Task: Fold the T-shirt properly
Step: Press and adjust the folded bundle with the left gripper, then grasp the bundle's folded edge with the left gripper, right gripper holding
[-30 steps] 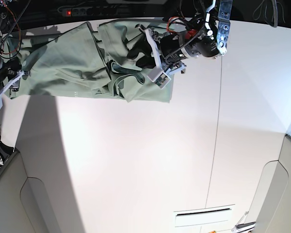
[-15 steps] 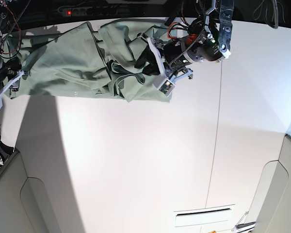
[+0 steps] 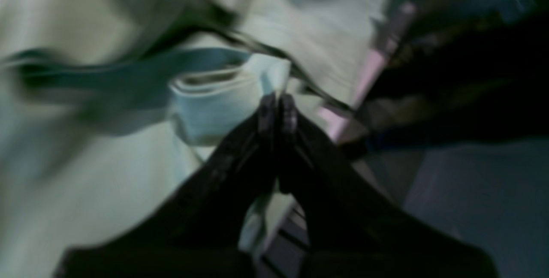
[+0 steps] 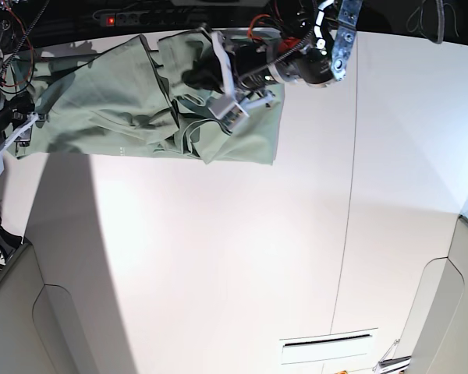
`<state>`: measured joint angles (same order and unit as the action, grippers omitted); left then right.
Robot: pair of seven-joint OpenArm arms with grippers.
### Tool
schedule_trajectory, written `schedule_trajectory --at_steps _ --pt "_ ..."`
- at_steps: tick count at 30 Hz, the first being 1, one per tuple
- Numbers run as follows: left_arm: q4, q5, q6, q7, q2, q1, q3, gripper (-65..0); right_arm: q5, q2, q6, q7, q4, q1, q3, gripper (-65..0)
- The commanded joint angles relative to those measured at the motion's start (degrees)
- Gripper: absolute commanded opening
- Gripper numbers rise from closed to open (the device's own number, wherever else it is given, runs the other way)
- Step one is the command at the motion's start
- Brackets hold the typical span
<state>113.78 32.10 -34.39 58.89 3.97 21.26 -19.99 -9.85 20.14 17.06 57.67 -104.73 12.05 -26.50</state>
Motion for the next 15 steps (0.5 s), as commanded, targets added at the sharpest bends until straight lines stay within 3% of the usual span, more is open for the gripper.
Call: schedule_trajectory --at_steps 1,7,14,15 --pt "1.03 1.11 -1.05 -0.07 -0.13 -0.11 -1.22 -65.0 -0.24 0.96 -0.15 -1.31 -0.87 -0.44 -0.44 -35.3" --pt "1.01 -1.49 -1.05 1.62 -0.11 -0.13 -7.10 -65.0 -0.24 0.96 -0.15 -1.31 -0.87 -0.44 -0.44 -35.3" --pt "1.01 -3.91 -1.27 4.28 -0.11 -0.20 -7.74 -65.0 -0.24 0.96 -0.15 -1.31 -0.87 -0.44 -0.44 -35.3" --pt "1.03 -5.01 -1.42 3.98 -0.11 -0.44 -7.69 -59.8 -0.24 0.98 -0.15 -1.31 -0.87 -0.44 -0.44 -35.3"
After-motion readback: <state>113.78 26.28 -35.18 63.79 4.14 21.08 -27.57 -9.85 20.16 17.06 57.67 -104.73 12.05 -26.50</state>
